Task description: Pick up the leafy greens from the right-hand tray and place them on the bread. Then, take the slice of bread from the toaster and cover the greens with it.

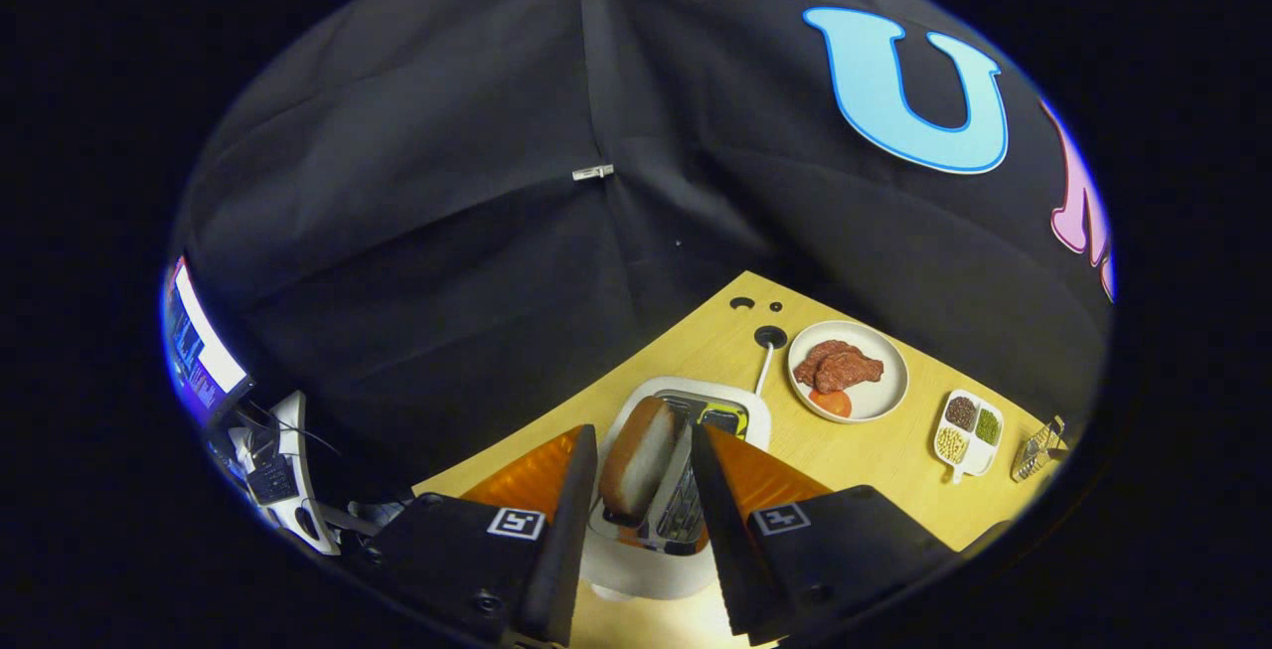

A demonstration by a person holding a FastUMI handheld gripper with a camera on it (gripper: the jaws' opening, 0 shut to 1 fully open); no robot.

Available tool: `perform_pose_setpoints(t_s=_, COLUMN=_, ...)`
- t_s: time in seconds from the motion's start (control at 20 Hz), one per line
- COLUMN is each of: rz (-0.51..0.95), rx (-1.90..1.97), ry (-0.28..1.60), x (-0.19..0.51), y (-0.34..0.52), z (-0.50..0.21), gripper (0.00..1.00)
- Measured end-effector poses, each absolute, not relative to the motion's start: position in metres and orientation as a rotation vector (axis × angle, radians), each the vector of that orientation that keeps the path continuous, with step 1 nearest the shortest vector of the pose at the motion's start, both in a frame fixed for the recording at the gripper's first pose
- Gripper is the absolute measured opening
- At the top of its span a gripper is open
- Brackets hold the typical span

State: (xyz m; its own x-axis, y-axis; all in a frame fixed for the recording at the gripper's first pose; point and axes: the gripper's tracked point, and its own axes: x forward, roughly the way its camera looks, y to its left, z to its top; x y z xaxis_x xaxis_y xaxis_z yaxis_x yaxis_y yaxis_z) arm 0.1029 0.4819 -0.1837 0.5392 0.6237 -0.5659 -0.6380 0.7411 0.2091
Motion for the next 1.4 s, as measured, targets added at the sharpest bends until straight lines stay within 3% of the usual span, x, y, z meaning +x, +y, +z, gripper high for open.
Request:
perform_pose_setpoints(t_s=0.45, rz=0.609, rx=-0.150, ry=0.769, x=0.124, y=0.493, z=-0.241, gripper=0.58)
perform_pose_setpoints(t_s=0.75, rz=0.610, rx=-0.088, ry=0.827, x=0.122, y=0.504, z=-0.250, gripper=0.19)
perform_pose_setpoints(t_s=0.8, rz=0.619, rx=-0.096, ry=0.817, x=0.122, y=0.503, z=-0.248, gripper=0.17)
perform_pose_setpoints(t_s=1.4, rz=0.630, rx=0.081, ry=0.603, x=0.126, y=0.447, z=-0.139, gripper=0.14)
